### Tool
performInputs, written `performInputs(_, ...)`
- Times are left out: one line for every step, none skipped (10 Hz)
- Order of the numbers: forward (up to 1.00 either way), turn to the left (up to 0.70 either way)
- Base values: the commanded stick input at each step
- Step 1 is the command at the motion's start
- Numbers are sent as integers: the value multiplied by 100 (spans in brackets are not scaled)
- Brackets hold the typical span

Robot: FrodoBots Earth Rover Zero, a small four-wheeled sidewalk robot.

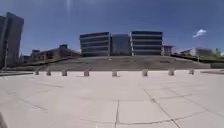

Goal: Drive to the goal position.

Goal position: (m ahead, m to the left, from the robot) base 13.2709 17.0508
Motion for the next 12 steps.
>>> performInputs(70,0)
performInputs(70,0)
performInputs(70,1)
performInputs(70,18)
performInputs(70,29)
performInputs(70,31)
performInputs(70,16)
performInputs(70,2)
performInputs(70,0)
performInputs(70,0)
performInputs(70,0)
performInputs(70,0)
